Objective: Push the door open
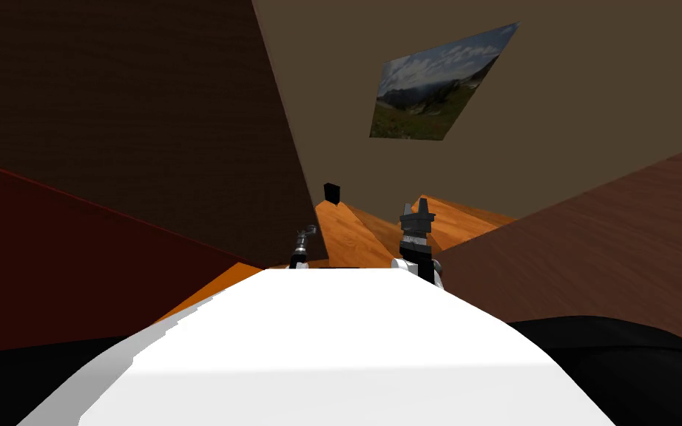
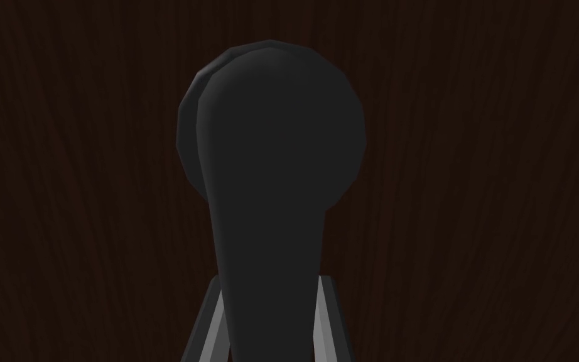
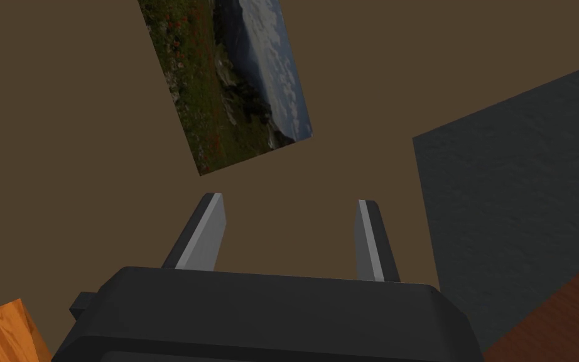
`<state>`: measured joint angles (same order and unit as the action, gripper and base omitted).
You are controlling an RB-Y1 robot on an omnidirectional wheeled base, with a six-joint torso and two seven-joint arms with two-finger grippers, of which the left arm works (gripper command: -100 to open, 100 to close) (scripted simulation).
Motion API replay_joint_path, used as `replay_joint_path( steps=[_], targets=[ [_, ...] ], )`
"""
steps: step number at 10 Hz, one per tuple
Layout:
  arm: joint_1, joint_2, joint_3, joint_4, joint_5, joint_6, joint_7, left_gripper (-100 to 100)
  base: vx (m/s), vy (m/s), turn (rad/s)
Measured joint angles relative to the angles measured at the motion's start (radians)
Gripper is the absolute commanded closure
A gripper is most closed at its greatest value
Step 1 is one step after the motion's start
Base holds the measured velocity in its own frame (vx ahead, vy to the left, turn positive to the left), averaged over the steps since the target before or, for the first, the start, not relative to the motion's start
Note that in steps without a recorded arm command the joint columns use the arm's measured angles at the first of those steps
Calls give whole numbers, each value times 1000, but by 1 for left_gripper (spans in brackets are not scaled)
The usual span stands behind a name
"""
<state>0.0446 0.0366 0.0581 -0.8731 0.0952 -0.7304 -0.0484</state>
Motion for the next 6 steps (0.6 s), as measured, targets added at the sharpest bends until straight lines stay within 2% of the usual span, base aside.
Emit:
replay_joint_path(
  steps=[1,3,5,6],
  targets=[
    [-1,-5,10,1,5,-2,-3,100,70,-20,34],
    [0,-1,19,1,9,-2,-6,100,134,-52,50],
    [2,5,36,8,18,-1,-12,100,200,-64,55],
    [8,7,45,-1,23,7,-14,100,238,-70,61]
  ],
)
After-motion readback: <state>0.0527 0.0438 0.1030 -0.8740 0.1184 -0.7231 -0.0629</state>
